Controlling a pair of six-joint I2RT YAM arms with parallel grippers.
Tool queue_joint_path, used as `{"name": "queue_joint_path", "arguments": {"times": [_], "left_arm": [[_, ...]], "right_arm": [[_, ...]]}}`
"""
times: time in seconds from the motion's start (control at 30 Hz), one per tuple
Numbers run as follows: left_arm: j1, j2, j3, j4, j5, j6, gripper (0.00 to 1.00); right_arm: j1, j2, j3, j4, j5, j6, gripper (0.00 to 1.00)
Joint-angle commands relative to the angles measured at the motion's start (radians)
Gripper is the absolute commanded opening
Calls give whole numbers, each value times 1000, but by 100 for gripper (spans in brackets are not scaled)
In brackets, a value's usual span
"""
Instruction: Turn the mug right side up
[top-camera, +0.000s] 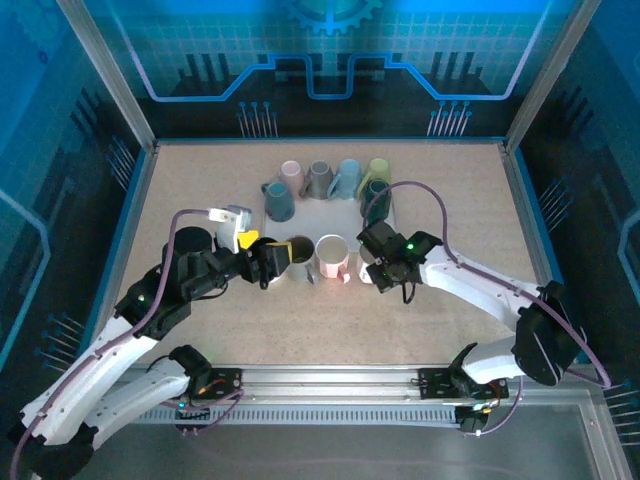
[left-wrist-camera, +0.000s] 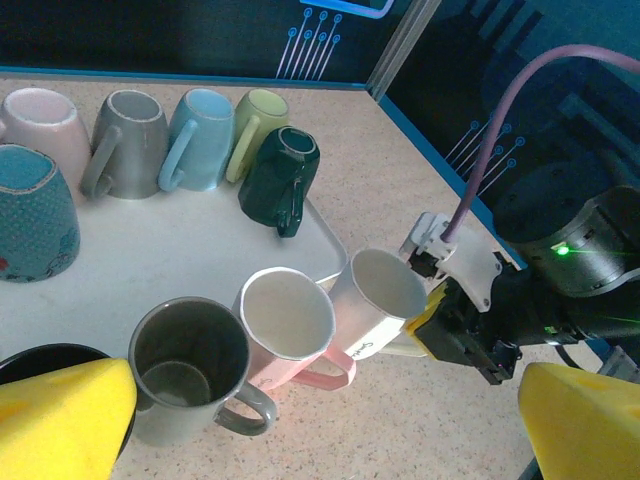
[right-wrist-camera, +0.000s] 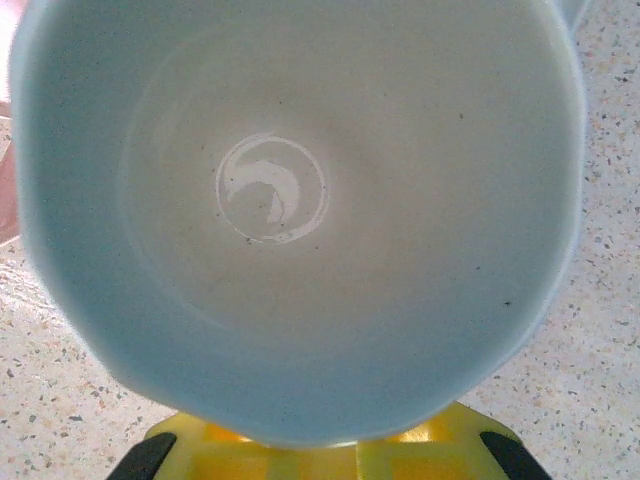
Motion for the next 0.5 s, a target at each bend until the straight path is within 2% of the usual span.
{"name": "queue_joint_path", "arguments": {"times": [0.0, 0.47], "left_arm": [[-5, -12, -15, 6, 23, 2, 99], [-6, -22, -23, 7, 29, 6, 99]], "right_arm": [[15, 4, 43, 64, 55, 25, 2], [29, 106, 71, 83, 85, 46, 9]]}}
